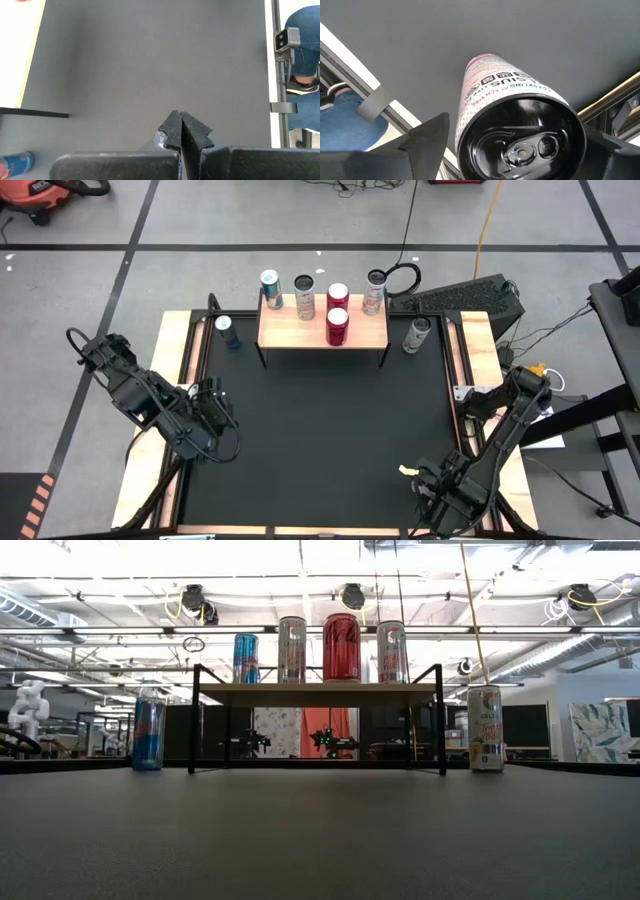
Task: Place canned beverage on shelf
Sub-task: Put the white pink soda can on the shelf aligned with the other white pink soda can
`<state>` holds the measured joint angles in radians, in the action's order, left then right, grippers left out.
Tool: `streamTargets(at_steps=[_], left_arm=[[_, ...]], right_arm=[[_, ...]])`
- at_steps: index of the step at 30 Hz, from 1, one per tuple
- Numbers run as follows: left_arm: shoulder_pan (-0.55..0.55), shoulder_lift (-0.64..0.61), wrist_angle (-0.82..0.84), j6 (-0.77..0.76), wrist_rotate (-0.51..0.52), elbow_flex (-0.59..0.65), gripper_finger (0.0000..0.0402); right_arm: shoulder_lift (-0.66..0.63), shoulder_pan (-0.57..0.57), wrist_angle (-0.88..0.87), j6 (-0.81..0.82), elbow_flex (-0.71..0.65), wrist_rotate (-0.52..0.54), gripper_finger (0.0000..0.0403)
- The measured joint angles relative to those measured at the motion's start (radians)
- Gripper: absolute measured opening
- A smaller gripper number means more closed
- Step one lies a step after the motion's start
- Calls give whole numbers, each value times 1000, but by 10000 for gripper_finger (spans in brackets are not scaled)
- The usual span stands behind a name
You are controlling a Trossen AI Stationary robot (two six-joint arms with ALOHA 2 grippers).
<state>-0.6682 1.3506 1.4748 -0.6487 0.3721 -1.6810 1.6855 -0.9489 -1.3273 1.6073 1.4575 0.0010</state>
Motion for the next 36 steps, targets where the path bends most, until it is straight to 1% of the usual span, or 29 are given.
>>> streamTargets(at_steps=[6, 10, 14, 20, 27, 30, 33, 36], left_arm=[[0, 0, 0, 0, 0, 0, 0], [0, 0, 0, 0, 0, 0, 0], [0, 0, 0, 0, 0, 0, 0], [0, 0, 0, 0, 0, 0, 0], [0, 0, 0, 0, 0, 0, 0], [0, 0, 0, 1, 0, 0, 0], [0, 0, 0, 1, 0, 0, 0], [0, 0, 0, 1, 0, 0, 0]], right_arm=[[0, 0, 0, -4, 0, 3, 312], [0, 0, 0, -4, 0, 28, 294], [0, 6, 0, -5, 0, 29, 280], [0, 7, 3, -11, -1, 32, 277], [-4, 8, 94, -11, -79, 30, 277], [-3, 12, 105, -8, -93, 27, 275], [-2, 12, 109, -12, -94, 28, 264], [-2, 13, 111, -20, -94, 26, 242]])
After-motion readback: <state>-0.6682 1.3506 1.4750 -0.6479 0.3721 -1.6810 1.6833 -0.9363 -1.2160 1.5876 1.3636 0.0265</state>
